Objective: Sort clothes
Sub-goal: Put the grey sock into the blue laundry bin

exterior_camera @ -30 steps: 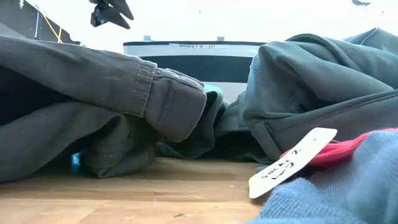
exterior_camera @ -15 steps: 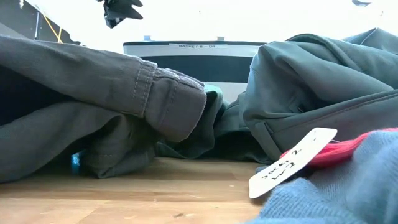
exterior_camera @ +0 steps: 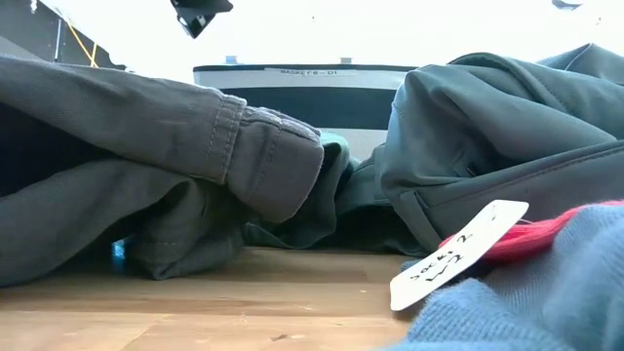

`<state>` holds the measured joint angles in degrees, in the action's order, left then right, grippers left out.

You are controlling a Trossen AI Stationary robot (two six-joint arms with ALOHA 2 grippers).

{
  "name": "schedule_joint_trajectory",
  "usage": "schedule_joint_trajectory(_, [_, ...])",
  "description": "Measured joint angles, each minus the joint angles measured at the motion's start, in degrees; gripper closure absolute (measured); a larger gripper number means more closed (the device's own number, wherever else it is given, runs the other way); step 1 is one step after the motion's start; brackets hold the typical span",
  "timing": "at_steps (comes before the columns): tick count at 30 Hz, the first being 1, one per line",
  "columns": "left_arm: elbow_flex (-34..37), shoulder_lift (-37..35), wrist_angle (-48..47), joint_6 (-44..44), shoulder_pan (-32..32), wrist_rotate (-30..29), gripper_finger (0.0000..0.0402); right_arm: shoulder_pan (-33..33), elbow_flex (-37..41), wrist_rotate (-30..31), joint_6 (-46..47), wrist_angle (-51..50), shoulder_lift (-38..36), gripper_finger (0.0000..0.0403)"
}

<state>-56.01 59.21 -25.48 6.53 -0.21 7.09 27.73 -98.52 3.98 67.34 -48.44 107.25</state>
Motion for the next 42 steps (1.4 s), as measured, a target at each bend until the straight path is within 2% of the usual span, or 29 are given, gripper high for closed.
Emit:
schedule_joint_trajectory(9, [0.0, 0.5, 7.6, 6.0, 0.0, -0.6, 0.0261, 6.2, 0.0, -5.5, 3.8, 0.1, 4.2, 0.0289])
schedule_joint_trajectory(14, [0.0, 0.5, 12.2, 14.0, -0.1, -1.9, 0.0261, 7.7, 0.0, -3.7, 4.5, -3.1, 7.0, 0.0289])
schedule_joint_trajectory(27, [-0.1, 0.5, 12.3, 24.1, -4.7, -3.6, 0.0261, 7.2, 0.0, 0.3, -3.1, -6.2, 13.7, 0.0289])
schedule_joint_trajectory(34, [-0.1, 0.5, 12.3, 26.2, -8.3, -6.9, 0.0261, 5.7, 0.0, -4.6, -9.2, -5.2, 15.1, 0.0289])
schedule_joint_trajectory(42, [-0.1, 0.5, 12.3, 26.3, -11.2, -10.4, 0.0261, 5.5, 0.0, -5.6, -8.4, -5.7, 15.1, 0.0289])
